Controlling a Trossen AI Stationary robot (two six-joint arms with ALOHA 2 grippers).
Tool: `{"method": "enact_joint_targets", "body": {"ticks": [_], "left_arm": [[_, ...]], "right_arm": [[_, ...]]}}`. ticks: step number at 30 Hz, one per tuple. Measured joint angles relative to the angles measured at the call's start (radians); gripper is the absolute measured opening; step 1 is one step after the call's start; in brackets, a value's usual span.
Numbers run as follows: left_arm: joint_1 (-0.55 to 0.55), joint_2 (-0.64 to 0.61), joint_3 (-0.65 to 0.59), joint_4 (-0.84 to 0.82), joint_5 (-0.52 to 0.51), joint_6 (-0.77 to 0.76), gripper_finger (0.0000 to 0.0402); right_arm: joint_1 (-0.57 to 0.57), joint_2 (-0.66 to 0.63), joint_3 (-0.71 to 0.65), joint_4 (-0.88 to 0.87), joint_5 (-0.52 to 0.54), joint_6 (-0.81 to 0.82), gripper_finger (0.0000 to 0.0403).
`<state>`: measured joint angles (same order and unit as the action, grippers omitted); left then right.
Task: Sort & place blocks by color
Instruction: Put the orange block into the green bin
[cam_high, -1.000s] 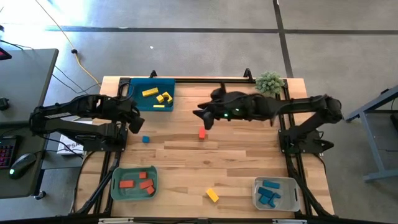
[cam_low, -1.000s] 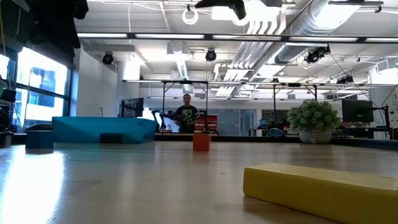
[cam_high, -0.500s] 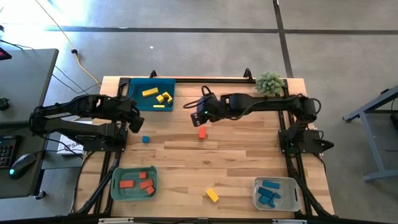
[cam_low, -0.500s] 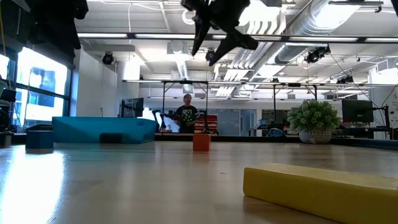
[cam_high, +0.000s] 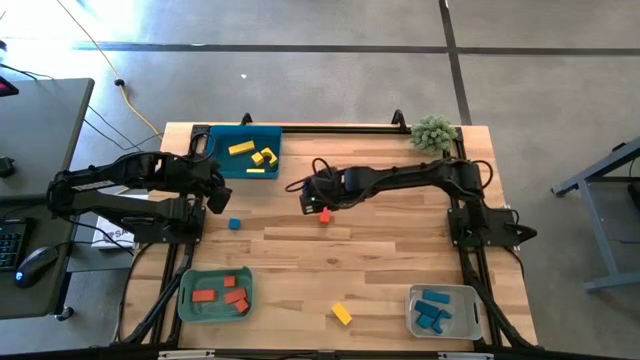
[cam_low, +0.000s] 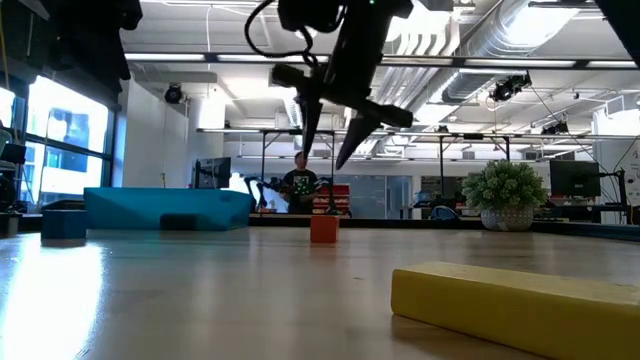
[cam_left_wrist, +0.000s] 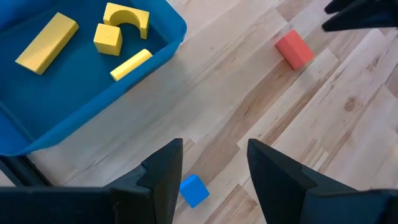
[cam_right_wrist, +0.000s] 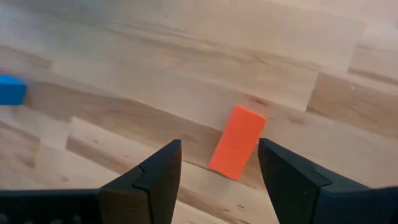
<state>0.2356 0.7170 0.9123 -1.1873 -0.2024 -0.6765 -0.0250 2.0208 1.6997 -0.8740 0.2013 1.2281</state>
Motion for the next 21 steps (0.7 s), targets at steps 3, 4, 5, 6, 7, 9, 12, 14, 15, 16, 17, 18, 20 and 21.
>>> {"method": "enact_joint_targets", "body": {"ticks": [3, 4, 5, 6, 7, 9, 12, 14, 15, 16, 17, 18, 20, 21], "left_arm": [[0.0, 0.0, 0.0, 0.0, 0.0, 0.0, 0.017], [0.0, 0.0, 0.0, 0.0, 0.0, 0.0, 0.017], [0.0, 0.0, 0.0, 0.001, 0.0, 0.0, 0.017], [0.0, 0.0, 0.0, 0.0, 0.0, 0.0, 0.017], [0.0, 0.0, 0.0, 0.001, 0.0, 0.0, 0.017], [0.0, 0.0, 0.0, 0.0, -0.002, 0.0, 0.017], [0.0, 0.0, 0.0, 0.001, -0.011, 0.001, 0.017], [0.0, 0.0, 0.0, 0.001, -0.013, 0.005, 0.017], [0.0, 0.0, 0.0, 0.001, -0.016, 0.013, 0.017], [0.0, 0.0, 0.0, 0.001, -0.017, 0.022, 0.017], [0.0, 0.0, 0.0, 0.001, -0.018, 0.032, 0.017], [0.0, 0.0, 0.0, 0.002, -0.019, 0.038, 0.017], [0.0, 0.0, 0.0, 0.002, -0.018, 0.045, 0.017], [0.0, 0.0, 0.0, 0.002, -0.019, 0.045, 0.017]], "right_arm": [[0.002, 0.026, 0.0, 0.0, -0.001, 0.052, 0.02], [0.002, 0.034, 0.0, 0.001, -0.001, 0.066, 0.02], [0.003, 0.041, 0.0, 0.002, -0.001, 0.08, 0.02], [0.004, 0.05, 0.0, 0.002, -0.001, 0.095, 0.02], [0.004, 0.057, 0.0, 0.002, -0.002, 0.11, 0.02], [0.007, 0.072, 0.0, 0.001, -0.002, 0.142, 0.02], [0.013, 0.09, 0.0, 0.002, -0.004, 0.184, 0.02], [0.019, 0.102, -0.001, 0.0, -0.009, 0.197, 0.02], [0.021, 0.107, -0.001, 0.002, -0.009, 0.207, 0.02], [0.024, 0.11, -0.001, 0.001, -0.01, 0.213, 0.02], [0.026, 0.114, -0.001, -0.001, -0.01, 0.217, 0.02], [0.028, 0.12, -0.001, 0.005, -0.01, 0.229, 0.02], [0.028, 0.132, -0.001, -0.003, -0.011, 0.243, 0.02], [0.029, 0.141, -0.001, -0.003, -0.011, 0.248, 0.02]]}}
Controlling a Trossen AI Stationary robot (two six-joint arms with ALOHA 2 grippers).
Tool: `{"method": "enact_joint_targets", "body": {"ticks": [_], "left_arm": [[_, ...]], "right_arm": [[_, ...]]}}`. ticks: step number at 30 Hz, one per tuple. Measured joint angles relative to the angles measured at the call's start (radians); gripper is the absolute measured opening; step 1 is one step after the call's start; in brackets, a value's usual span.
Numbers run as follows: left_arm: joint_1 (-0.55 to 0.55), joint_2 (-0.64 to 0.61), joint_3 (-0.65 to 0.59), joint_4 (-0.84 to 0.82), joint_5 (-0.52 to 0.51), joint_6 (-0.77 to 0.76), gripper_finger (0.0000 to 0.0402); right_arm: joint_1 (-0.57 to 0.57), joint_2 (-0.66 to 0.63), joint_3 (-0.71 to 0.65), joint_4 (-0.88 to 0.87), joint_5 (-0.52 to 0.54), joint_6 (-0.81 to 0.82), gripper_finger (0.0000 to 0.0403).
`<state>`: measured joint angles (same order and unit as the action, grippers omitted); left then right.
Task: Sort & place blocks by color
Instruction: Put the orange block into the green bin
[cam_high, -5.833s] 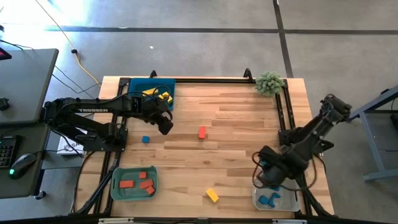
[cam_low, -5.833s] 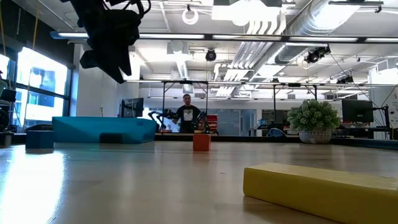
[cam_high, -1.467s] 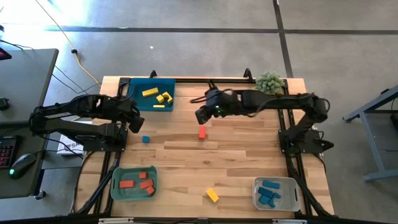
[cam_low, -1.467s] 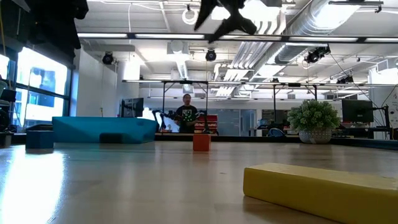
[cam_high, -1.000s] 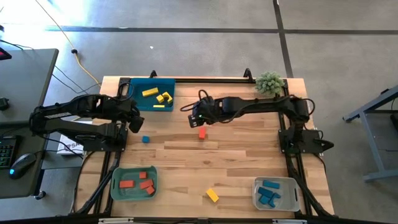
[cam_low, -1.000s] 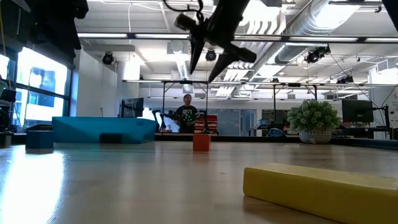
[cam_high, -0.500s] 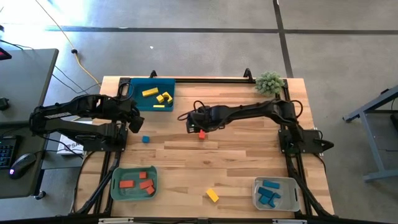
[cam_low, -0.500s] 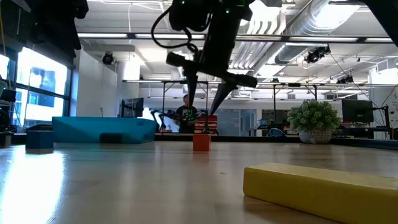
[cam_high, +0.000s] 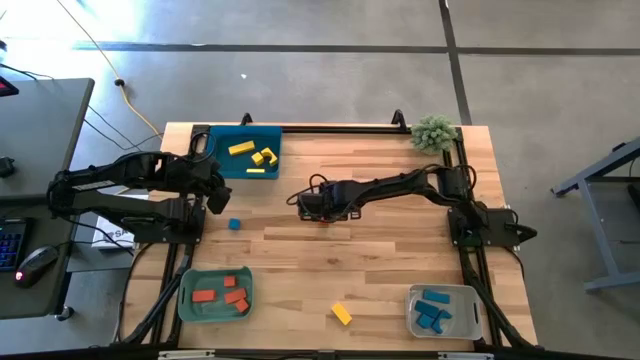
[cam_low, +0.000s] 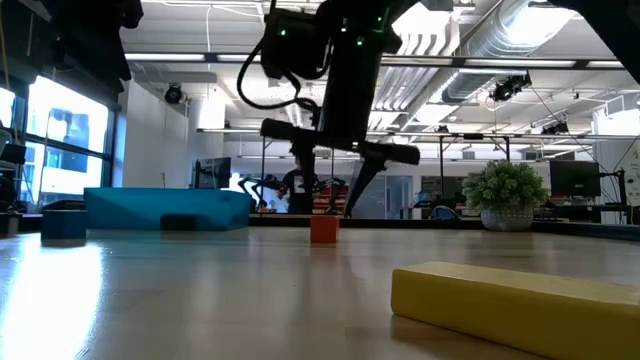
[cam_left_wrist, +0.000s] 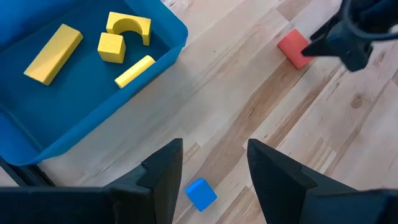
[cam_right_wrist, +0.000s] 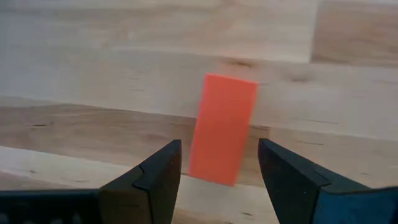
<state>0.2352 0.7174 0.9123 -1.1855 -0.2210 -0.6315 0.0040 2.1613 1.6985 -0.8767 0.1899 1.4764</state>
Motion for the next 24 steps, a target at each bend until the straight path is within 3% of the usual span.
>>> {"method": "enact_joint_targets", "body": {"ticks": [10, 13, 18, 24], "left_arm": [[0.0, 0.0, 0.0, 0.0, 0.0, 0.015, 0.017], [0.0, 0.001, 0.0, 0.0, 0.0, 0.015, 0.017], [0.0, 0.001, 0.0, 0.0, 0.0, 0.014, 0.017], [0.0, 0.002, 0.0, 0.002, 0.0, -0.033, 0.017]], "right_arm": [[-0.002, 0.067, 0.0, 0.013, -0.034, 0.002, 0.0197], [-0.002, 0.07, 0.0, 0.011, -0.047, -0.024, 0.0175], [-0.001, 0.07, 0.002, 0.012, -0.053, -0.118, 0.0101], [-0.001, 0.07, 0.007, 0.01, -0.074, -0.283, 0.01]]}}
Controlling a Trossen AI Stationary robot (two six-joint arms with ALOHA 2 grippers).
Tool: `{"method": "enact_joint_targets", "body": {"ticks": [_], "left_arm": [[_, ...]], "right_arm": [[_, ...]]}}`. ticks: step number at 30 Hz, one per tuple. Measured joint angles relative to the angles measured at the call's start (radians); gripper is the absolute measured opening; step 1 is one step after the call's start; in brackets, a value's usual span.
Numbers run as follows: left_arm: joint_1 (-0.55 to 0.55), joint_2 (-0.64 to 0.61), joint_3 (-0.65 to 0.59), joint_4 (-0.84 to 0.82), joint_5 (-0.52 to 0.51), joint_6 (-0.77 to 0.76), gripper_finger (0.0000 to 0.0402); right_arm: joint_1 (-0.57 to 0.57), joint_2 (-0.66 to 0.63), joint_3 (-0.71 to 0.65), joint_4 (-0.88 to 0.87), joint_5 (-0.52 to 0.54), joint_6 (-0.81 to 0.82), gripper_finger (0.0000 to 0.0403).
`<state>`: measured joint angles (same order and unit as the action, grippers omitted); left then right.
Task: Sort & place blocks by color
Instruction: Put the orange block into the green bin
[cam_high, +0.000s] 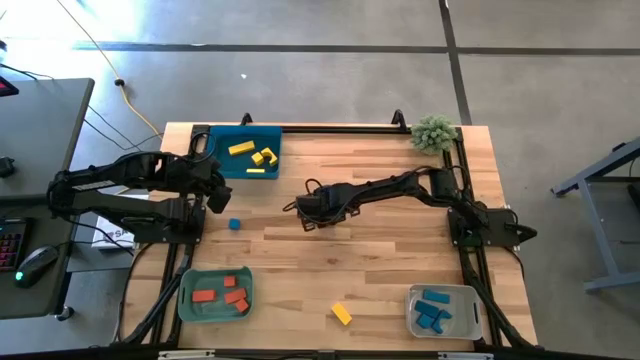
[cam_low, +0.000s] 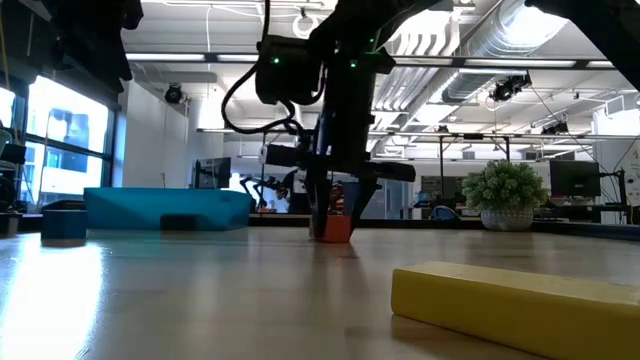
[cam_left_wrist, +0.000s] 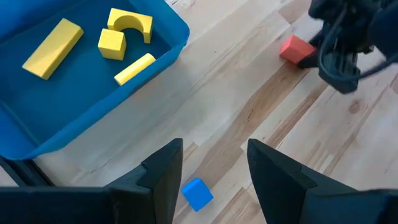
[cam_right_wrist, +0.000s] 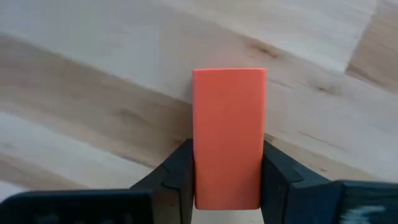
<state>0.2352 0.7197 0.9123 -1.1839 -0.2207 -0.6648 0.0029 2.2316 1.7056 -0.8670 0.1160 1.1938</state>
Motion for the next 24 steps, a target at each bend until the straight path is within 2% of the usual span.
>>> {"method": "enact_joint_targets", "body": {"ticks": [10, 19, 24], "left_arm": [[0.0, 0.0, 0.0, 0.031, 0.004, -0.022, 0.017], [0.0, 0.0, 0.0, 0.031, 0.003, -0.127, 0.0177], [0.0, 0.0, 0.0, 0.03, 0.002, -0.259, 0.0198]], "right_arm": [[0.0, 0.006, 0.16, -0.019, -0.037, -0.316, 0.01], [0.005, 0.005, 0.423, -0.124, -0.031, -0.647, 0.01], [0.013, 0.003, 0.548, -0.165, -0.03, -0.811, 0.01]]}}
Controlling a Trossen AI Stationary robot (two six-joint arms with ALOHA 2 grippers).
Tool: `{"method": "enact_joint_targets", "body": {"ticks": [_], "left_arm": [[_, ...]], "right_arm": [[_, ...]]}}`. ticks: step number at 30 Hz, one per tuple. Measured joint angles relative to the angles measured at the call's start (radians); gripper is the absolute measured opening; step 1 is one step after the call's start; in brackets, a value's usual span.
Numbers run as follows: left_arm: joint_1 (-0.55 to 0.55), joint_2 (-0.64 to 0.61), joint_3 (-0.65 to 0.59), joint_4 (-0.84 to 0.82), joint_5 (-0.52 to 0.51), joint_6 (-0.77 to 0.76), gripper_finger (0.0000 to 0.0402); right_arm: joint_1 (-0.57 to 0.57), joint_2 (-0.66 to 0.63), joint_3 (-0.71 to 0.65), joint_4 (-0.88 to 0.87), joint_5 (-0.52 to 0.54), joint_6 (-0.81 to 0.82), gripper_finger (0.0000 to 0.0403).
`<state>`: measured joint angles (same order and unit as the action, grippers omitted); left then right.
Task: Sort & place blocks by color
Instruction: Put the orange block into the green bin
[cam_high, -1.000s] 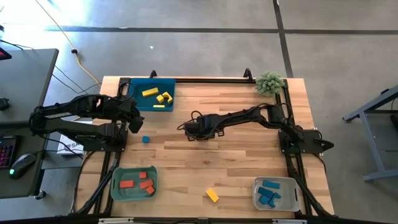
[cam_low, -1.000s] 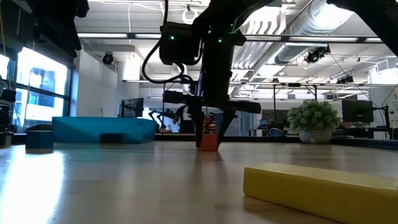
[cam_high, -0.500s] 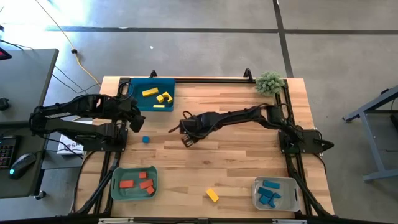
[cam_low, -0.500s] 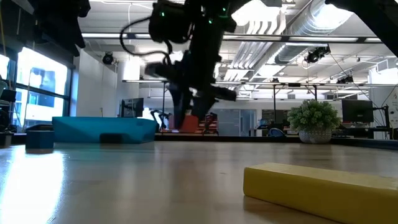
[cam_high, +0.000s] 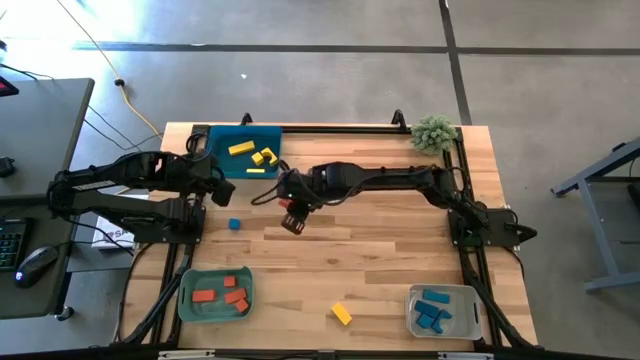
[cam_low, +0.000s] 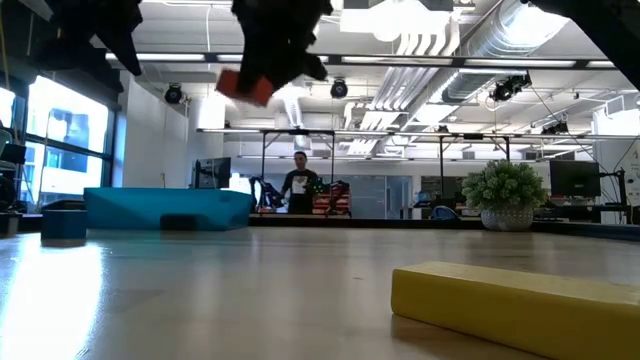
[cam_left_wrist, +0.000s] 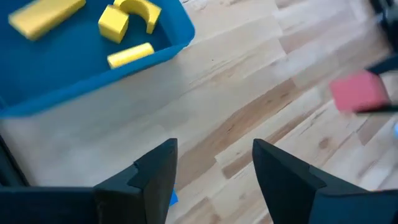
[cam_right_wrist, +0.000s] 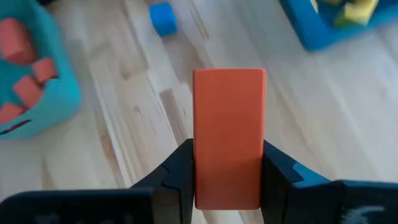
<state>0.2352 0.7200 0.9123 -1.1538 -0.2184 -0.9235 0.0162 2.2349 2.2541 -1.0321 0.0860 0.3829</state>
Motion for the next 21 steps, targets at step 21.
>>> {"method": "enact_joint_targets", "body": {"ticks": [21], "left_arm": [[0.0, 0.042, 0.0, 0.411, 0.14, -0.21, 0.0207]], "right_arm": [[0.028, -0.001, 0.09, 0.088, 0.01, -0.434, 0.01]]}}
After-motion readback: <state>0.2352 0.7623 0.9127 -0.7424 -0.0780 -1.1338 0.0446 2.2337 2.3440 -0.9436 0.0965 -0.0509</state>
